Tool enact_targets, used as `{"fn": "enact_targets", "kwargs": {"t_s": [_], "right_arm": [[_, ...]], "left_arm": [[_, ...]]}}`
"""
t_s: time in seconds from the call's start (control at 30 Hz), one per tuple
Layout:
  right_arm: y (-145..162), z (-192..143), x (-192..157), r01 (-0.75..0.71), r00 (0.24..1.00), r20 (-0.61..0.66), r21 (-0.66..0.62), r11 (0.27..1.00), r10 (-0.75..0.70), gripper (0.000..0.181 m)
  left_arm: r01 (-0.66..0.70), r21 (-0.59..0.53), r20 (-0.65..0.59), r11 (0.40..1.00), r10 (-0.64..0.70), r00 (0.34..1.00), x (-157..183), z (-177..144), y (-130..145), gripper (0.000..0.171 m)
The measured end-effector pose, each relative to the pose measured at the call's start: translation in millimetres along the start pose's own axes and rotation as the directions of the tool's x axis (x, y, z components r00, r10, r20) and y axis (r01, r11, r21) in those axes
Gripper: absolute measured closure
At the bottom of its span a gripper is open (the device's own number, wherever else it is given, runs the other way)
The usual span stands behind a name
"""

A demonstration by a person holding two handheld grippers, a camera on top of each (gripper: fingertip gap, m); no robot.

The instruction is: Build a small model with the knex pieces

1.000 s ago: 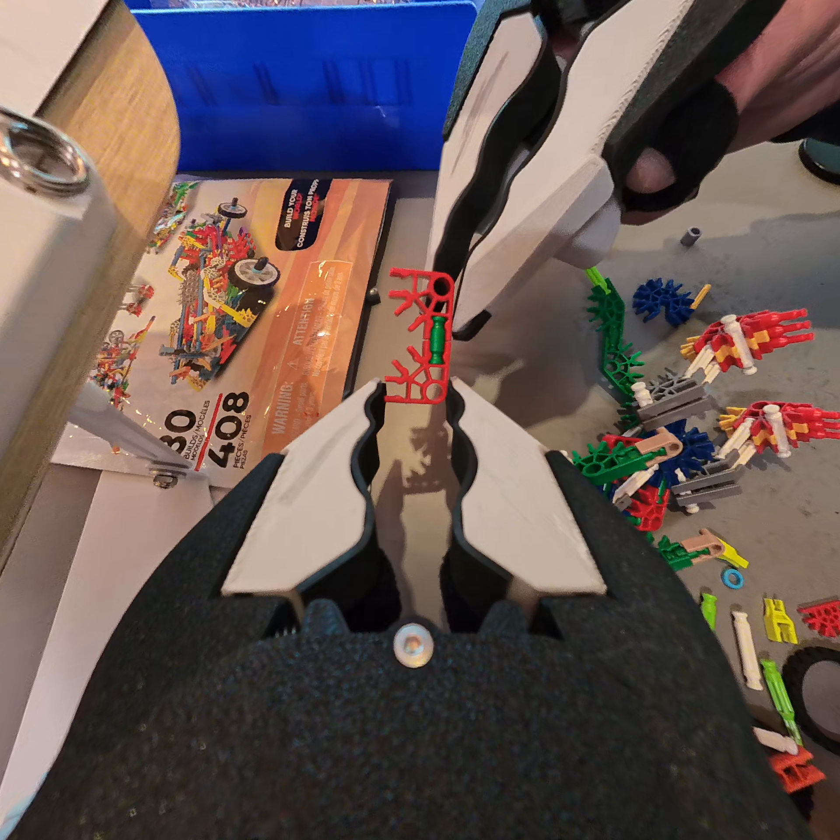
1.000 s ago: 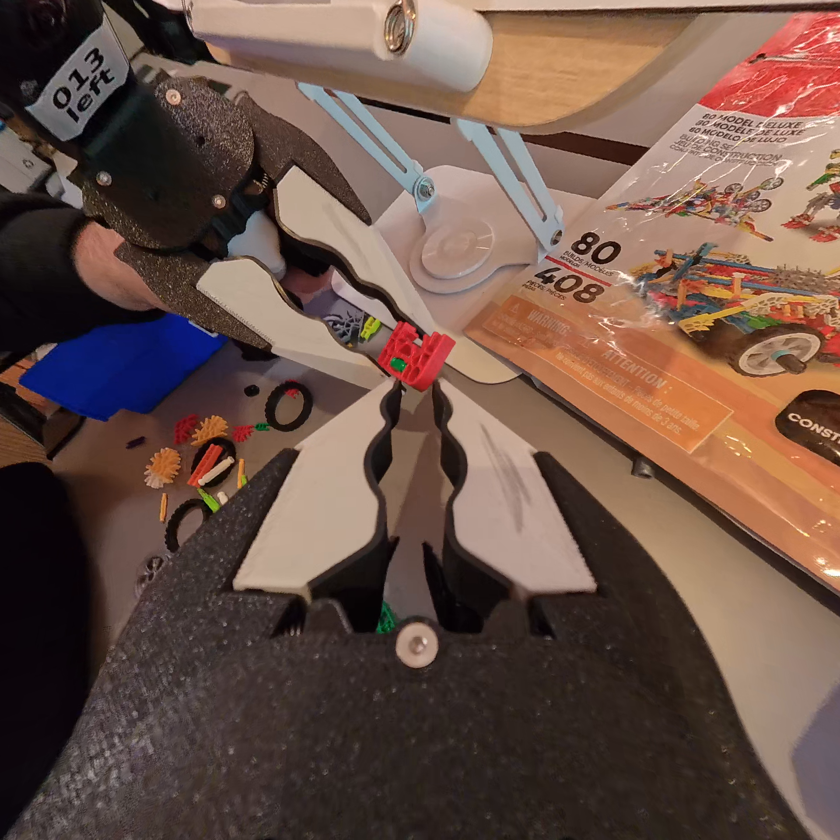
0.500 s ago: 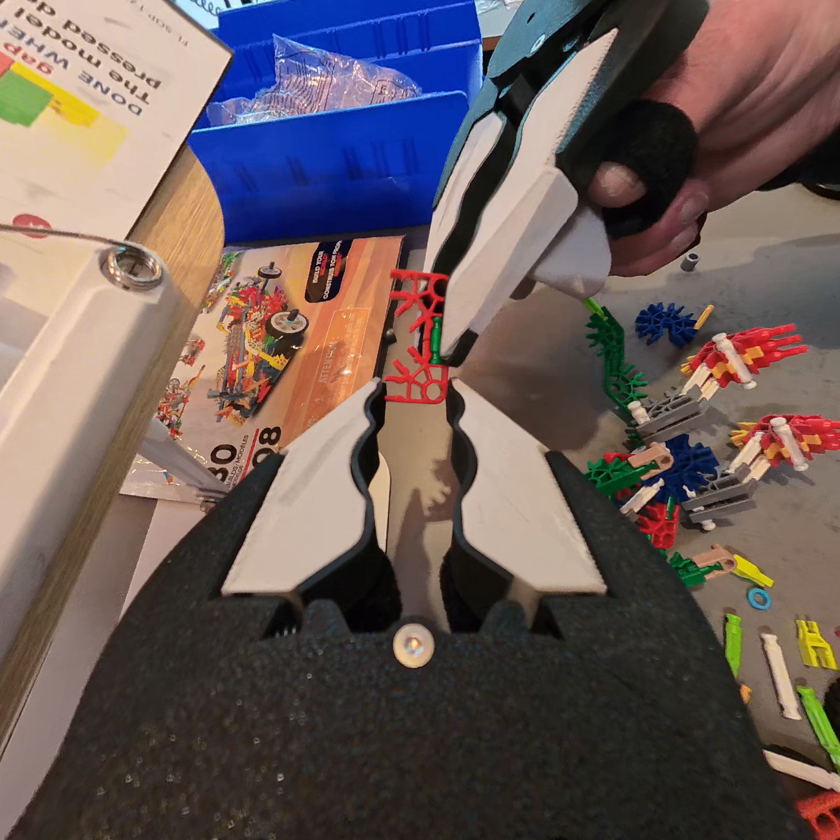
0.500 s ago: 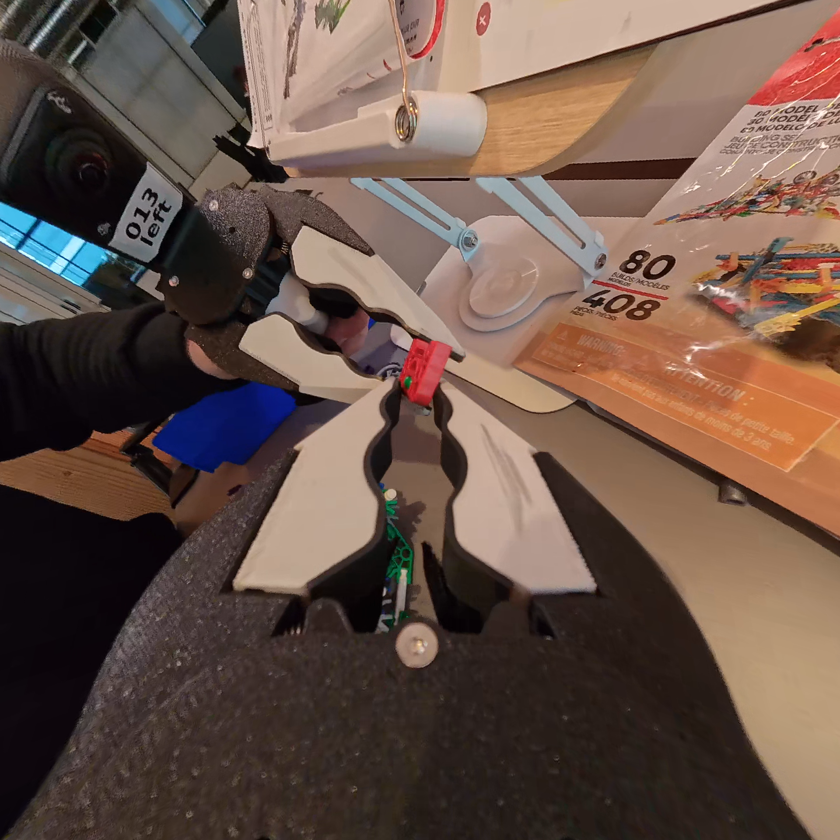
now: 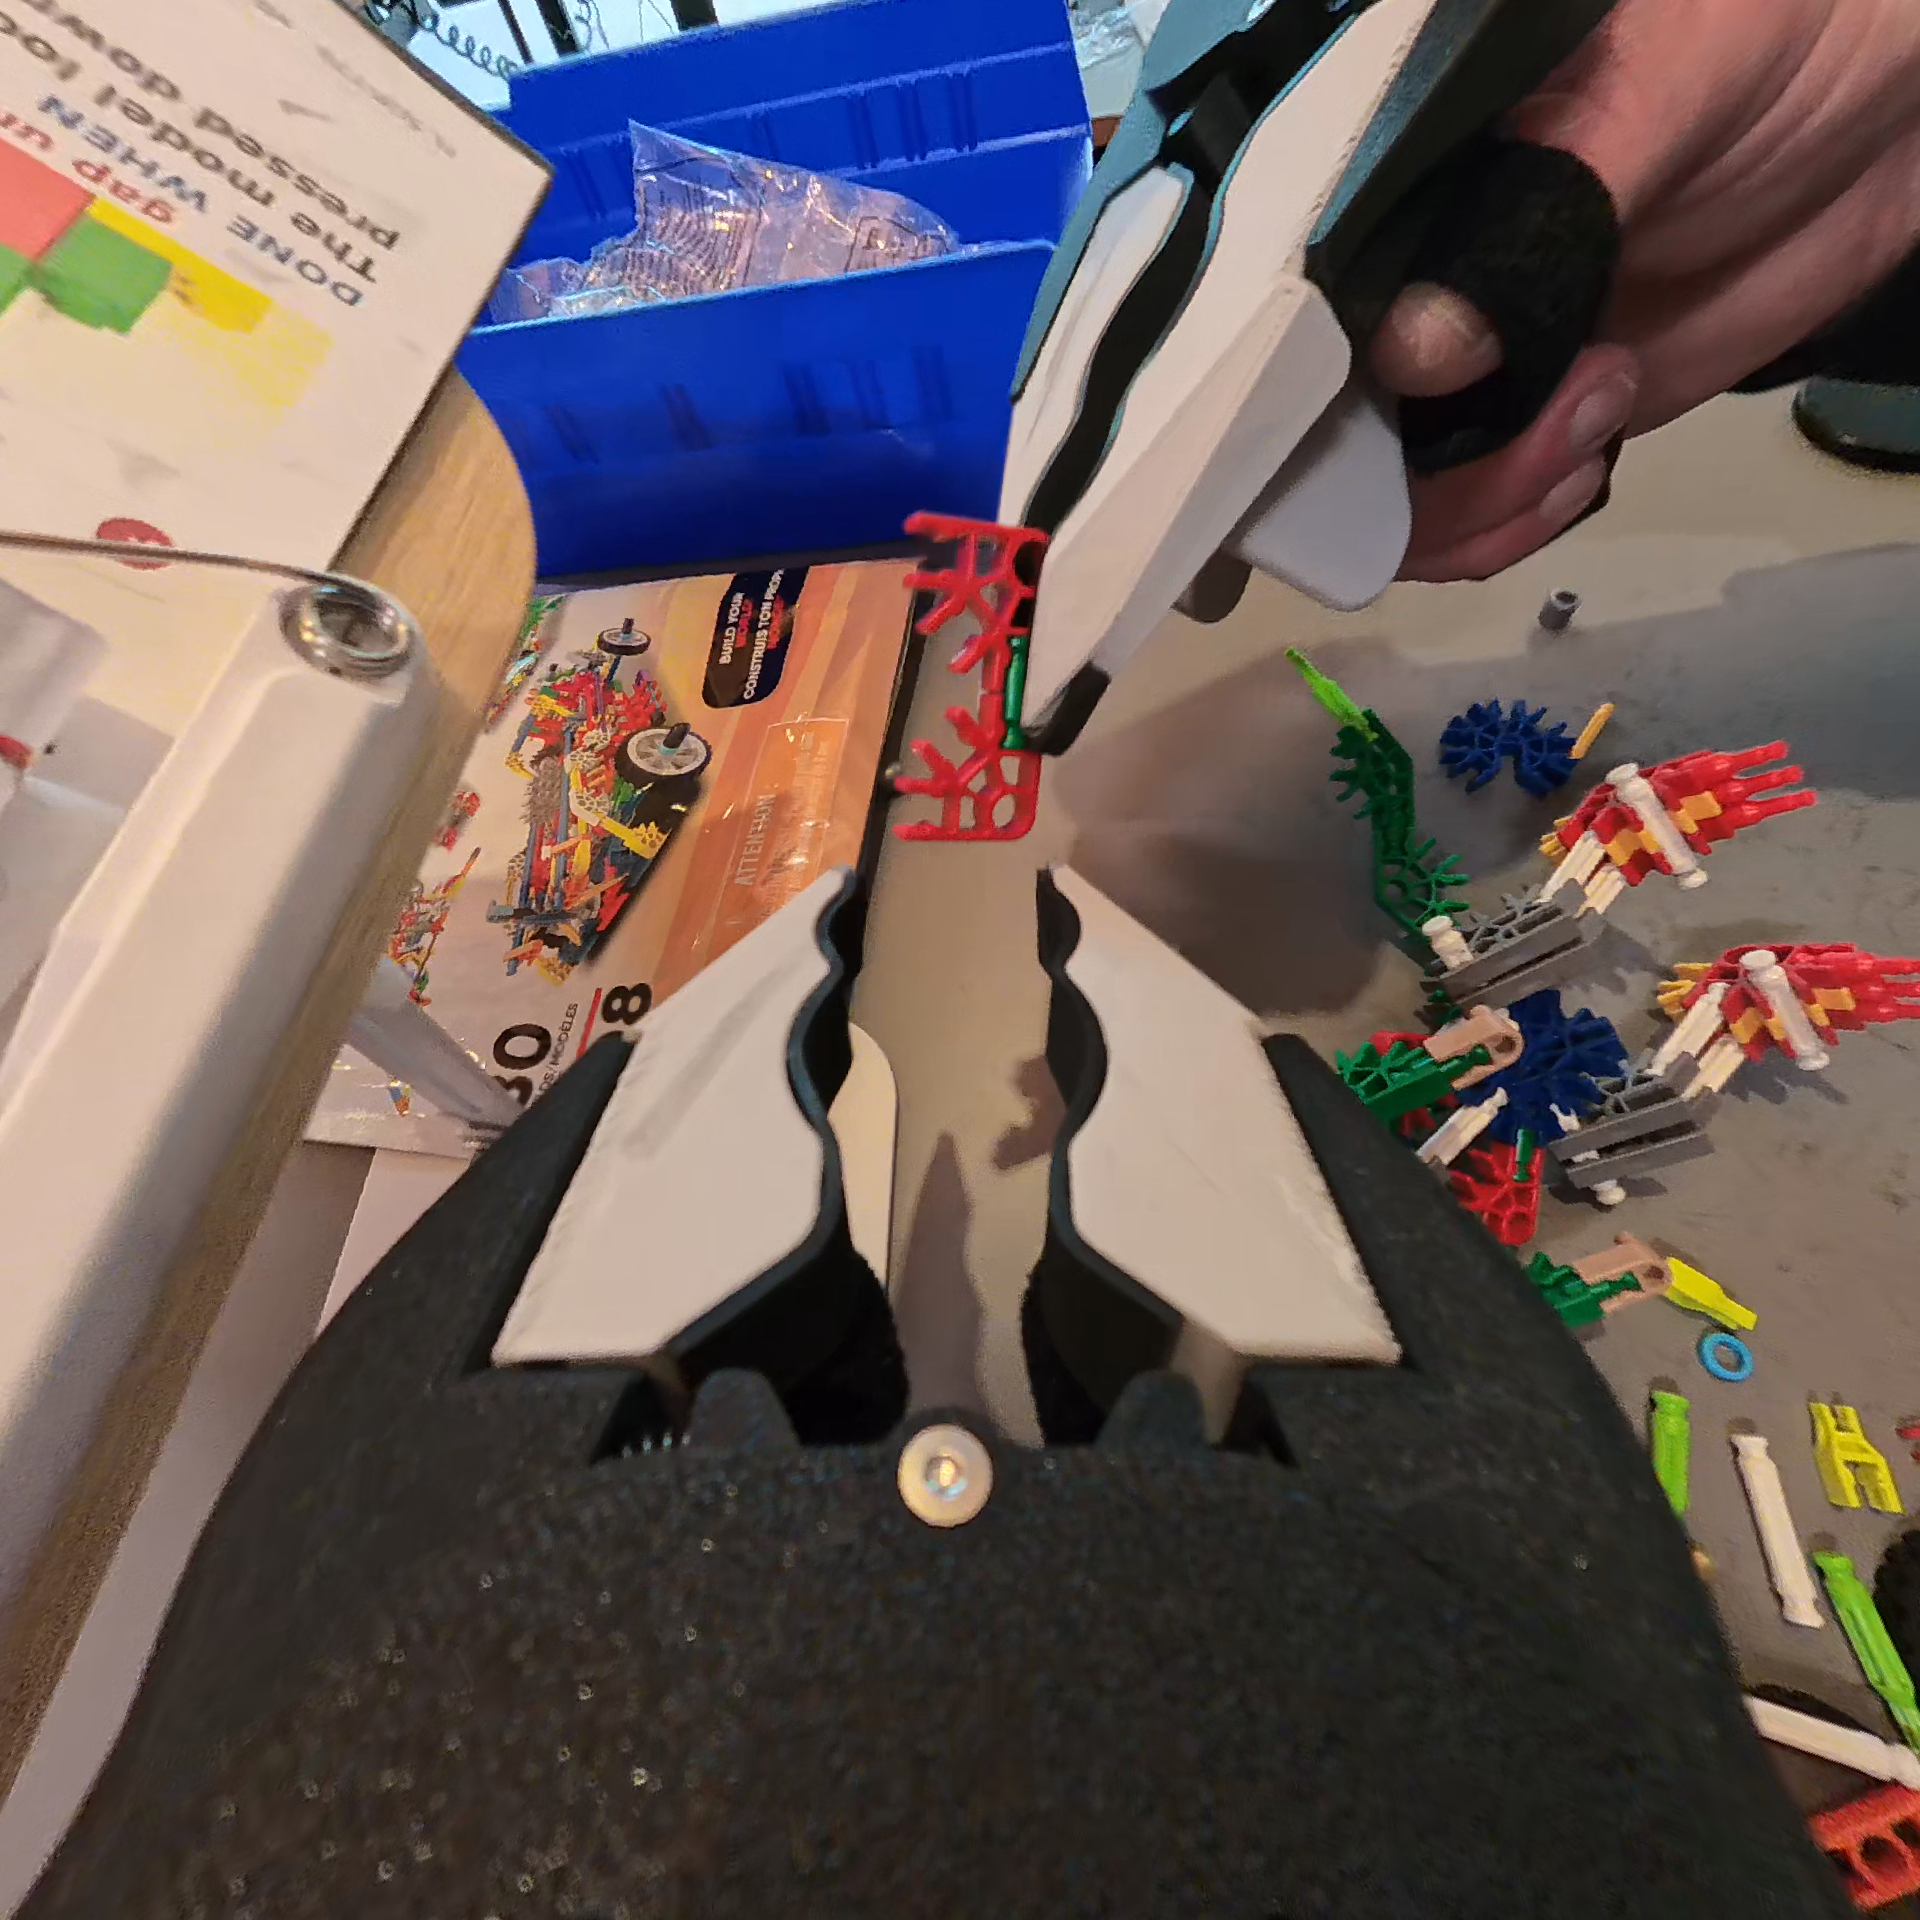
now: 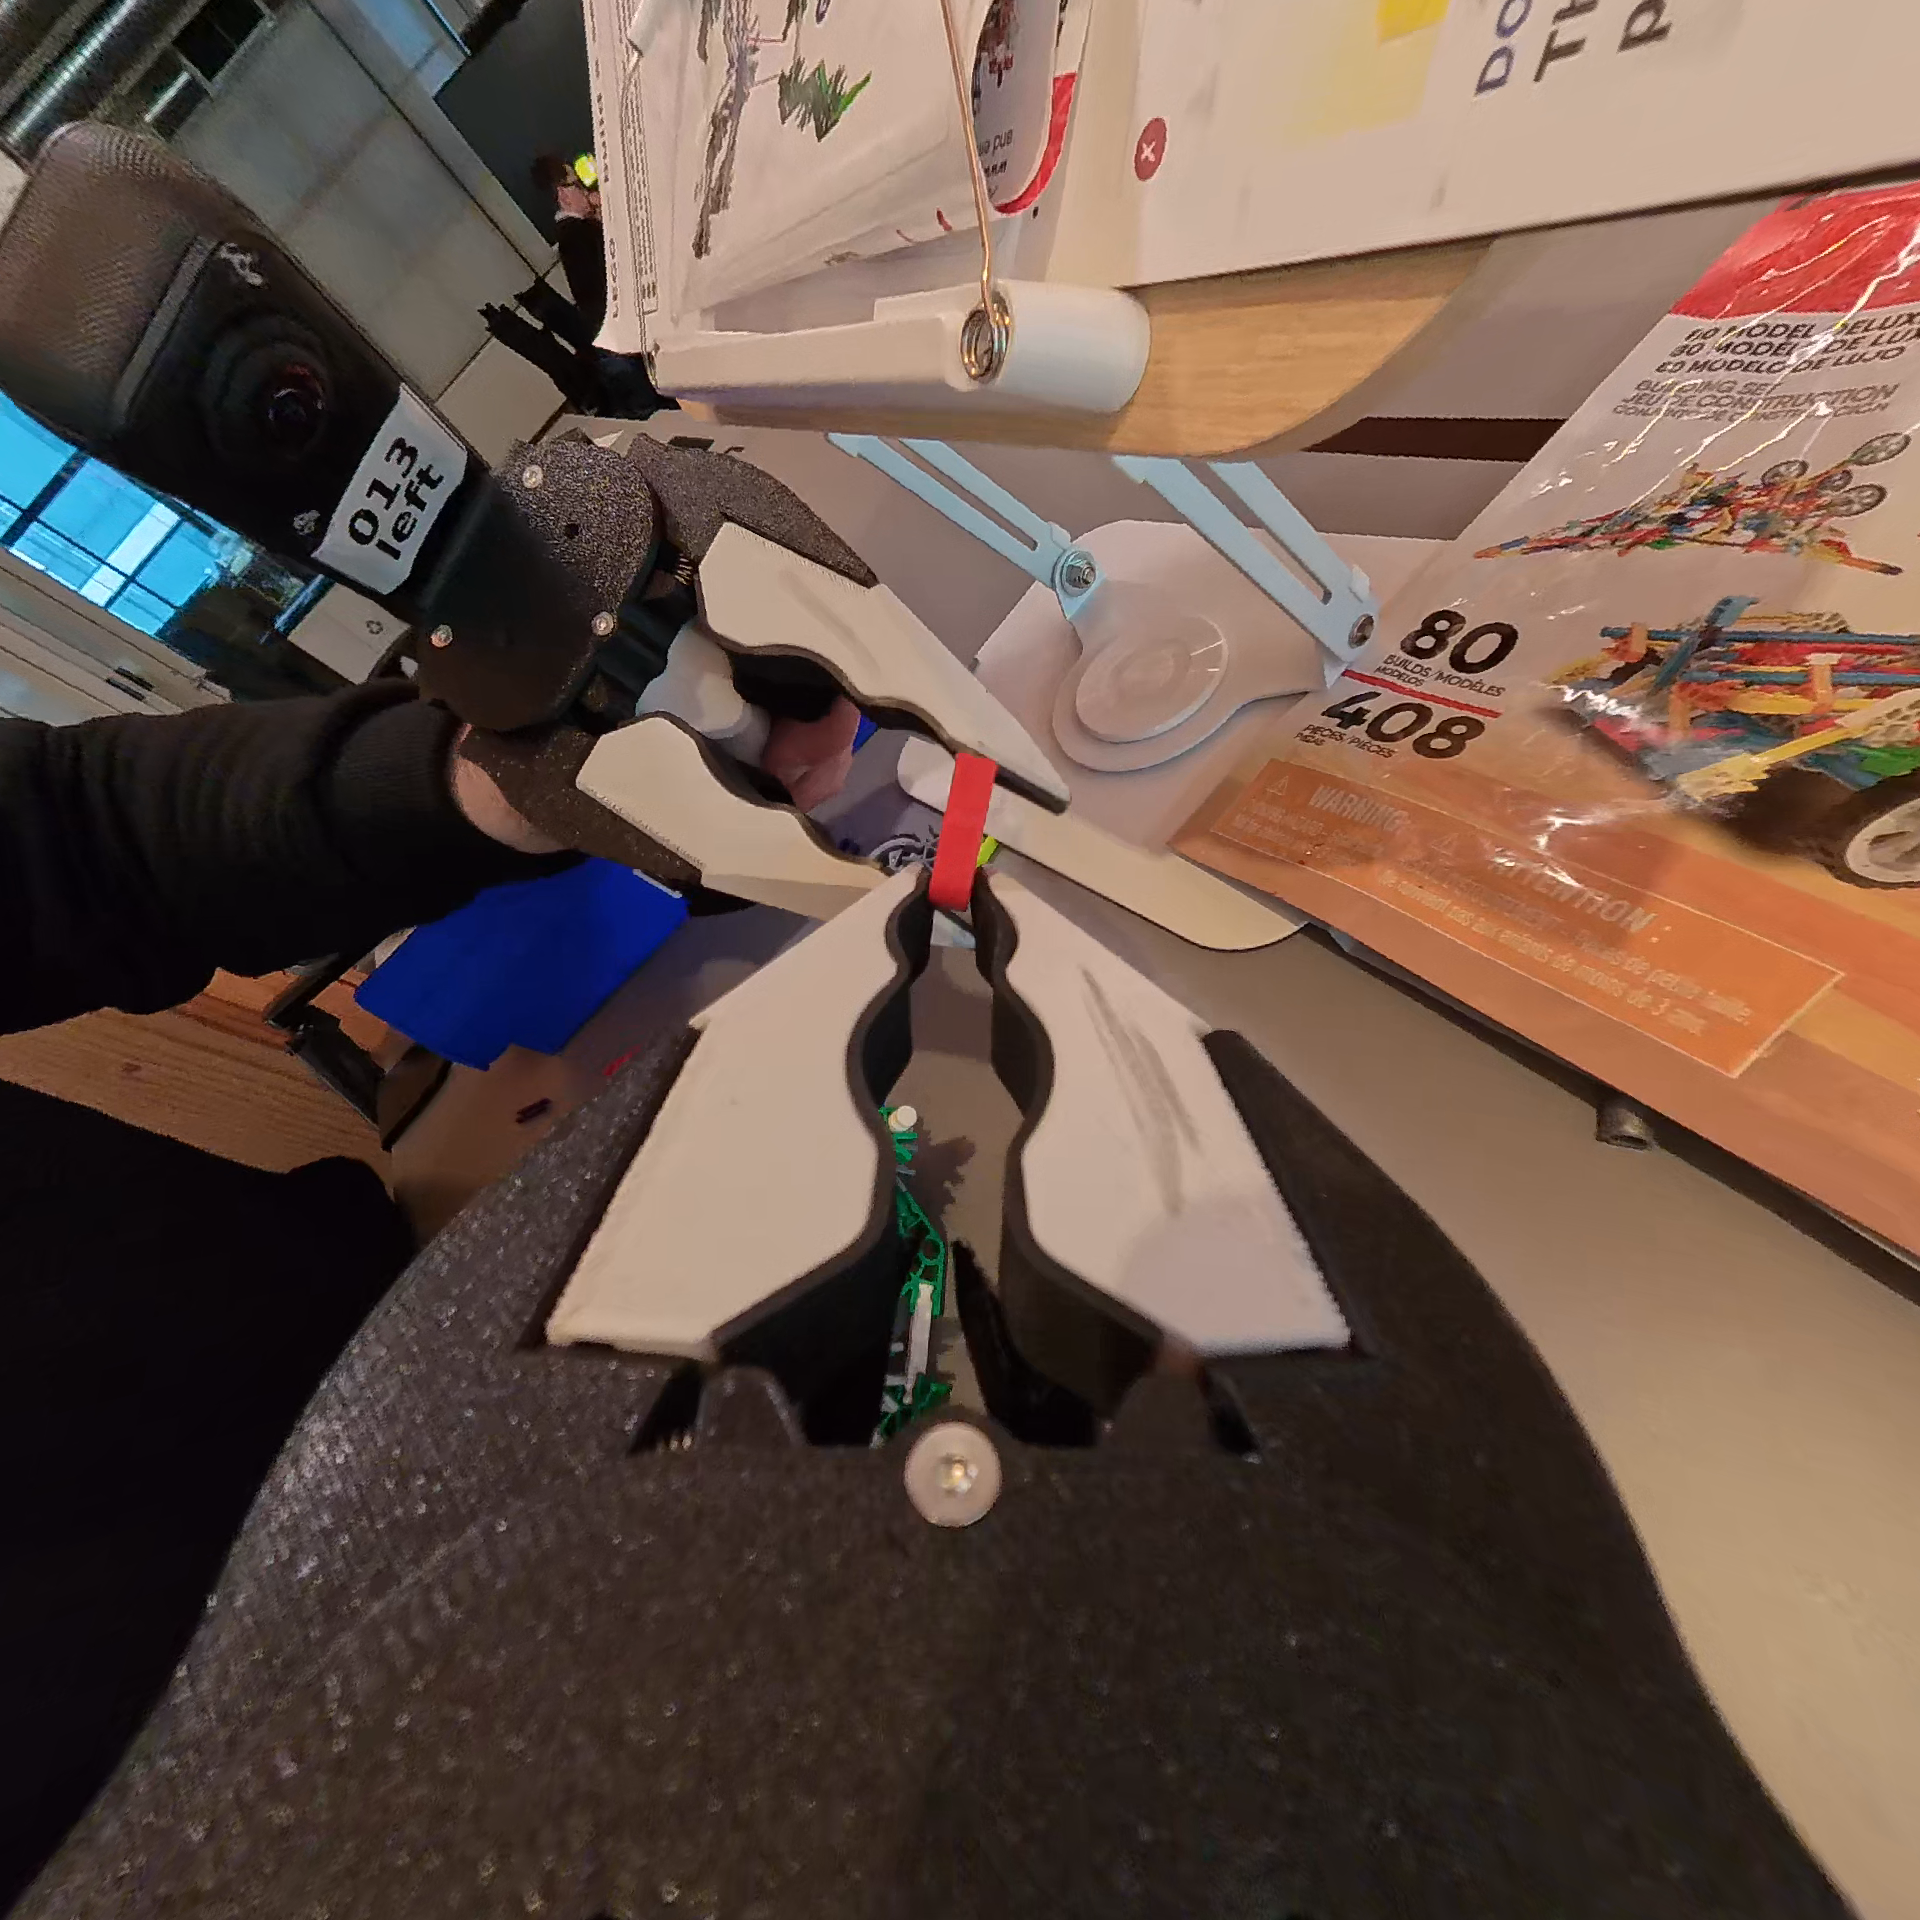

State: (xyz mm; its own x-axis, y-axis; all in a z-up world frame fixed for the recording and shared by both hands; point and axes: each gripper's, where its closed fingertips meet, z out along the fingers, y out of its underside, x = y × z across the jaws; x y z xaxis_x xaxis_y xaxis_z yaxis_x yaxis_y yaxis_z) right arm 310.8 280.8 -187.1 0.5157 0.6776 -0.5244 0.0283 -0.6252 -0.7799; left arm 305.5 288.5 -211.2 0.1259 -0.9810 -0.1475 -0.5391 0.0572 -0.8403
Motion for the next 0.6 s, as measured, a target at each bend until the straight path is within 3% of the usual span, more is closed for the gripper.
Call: {"fn": "enact_targets", "kwargs": {"t_s": [0.2, 0.6], "right_arm": [[-6, -13, -9, 0.022, 1.0, 0.007, 0.002, 1.0, -0.022, 0.175], [8, -23, -34, 0.056, 0.998, 0.012, -0.015, 0.998, -0.056, 0.175]], "left_arm": [[0.042, -0.04, -0.048, 0.998, -0.044, 0.998, 9, -10, 1, 0.135], [-0.016, -0.264, -0.162, 0.964, -0.028, 0.986, 40, -67, 48, 0.139]]}}
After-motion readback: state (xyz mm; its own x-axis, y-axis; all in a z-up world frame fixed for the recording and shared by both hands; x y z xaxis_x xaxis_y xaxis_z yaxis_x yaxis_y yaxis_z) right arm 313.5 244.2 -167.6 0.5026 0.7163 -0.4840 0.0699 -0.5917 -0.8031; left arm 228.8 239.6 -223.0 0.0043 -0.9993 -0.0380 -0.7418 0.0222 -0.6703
